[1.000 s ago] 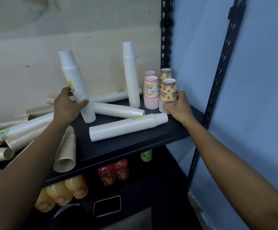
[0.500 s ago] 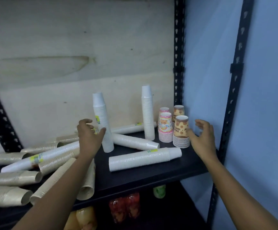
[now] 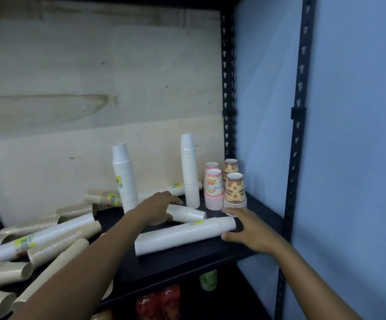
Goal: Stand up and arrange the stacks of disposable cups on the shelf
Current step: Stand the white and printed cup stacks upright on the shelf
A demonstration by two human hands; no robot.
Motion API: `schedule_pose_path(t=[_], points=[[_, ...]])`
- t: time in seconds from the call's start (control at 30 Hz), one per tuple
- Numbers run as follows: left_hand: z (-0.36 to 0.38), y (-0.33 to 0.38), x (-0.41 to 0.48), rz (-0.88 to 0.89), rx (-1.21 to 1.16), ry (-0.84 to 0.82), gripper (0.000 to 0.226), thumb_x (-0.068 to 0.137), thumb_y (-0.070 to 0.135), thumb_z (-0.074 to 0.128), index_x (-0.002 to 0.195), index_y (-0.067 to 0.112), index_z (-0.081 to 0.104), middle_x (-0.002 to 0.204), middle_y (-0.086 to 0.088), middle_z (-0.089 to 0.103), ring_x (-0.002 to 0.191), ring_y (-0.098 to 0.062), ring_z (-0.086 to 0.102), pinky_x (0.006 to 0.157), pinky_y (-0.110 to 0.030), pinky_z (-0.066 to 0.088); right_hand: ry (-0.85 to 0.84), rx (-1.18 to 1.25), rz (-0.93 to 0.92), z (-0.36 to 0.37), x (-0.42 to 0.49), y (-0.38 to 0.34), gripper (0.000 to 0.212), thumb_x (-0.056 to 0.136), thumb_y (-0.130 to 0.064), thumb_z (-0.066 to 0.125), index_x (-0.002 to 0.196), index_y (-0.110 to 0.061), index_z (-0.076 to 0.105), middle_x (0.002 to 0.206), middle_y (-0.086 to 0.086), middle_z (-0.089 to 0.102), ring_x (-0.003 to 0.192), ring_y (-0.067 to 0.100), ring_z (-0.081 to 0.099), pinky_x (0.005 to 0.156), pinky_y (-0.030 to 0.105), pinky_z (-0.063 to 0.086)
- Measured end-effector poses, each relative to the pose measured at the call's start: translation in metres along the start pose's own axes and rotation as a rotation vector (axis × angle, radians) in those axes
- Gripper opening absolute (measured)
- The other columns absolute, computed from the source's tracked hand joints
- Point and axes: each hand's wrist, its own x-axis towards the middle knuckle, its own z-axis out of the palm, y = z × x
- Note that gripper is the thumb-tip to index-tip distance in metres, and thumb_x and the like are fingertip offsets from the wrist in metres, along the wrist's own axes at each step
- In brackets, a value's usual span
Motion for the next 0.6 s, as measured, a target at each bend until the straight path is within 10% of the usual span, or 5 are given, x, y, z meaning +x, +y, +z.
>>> schedule_pose_path(t=[0.13, 0.27, 0.6], points=[[0.007, 0.007, 0.013, 0.046, 0.036, -0.098, 0.053, 0.081, 0.026, 0.070, 0.091, 0.074, 0.050, 0.110, 0.021, 0.067, 0.096, -0.008, 0.059, 0.077, -0.030, 0.046, -0.005, 0.076, -0.108, 0.010, 0.003, -0.001, 0.069, 0.080, -0.039, 0.084, 0.141, -0.045, 0.051, 0.140, -0.012, 0.050, 0.129, 0.002, 0.046, 0.115, 0.025, 0.034], [0.013, 0.011, 0.013, 0.024, 0.092, -0.062, 0.054, 0.082, 0.040, 0.063, 0.127, 0.065, 0.047, 0.124, 0.028, 0.062, 0.108, -0.008, 0.060, 0.080, -0.035, 0.045, -0.041, 0.090, -0.133, 0.019, 0.013, 0.002, 0.069, 0.082, -0.025, 0.083, 0.142, -0.041, 0.054, 0.134, -0.007, 0.054, 0.125, 0.004, 0.050, 0.111, 0.019, 0.035], [0.009, 0.011, 0.013, 0.026, 0.075, 0.075, 0.062, 0.083, 0.027, 0.069, 0.138, 0.049, 0.053, 0.130, 0.014, 0.060, 0.119, -0.016, 0.059, 0.092, -0.041, 0.048, -0.016, 0.378, -0.048, 0.005, 0.009, -0.004, 0.050, 0.086, -0.017, 0.080, 0.130, -0.036, 0.065, 0.126, -0.013, 0.066, 0.118, 0.005, 0.060, 0.097, 0.010, 0.042]])
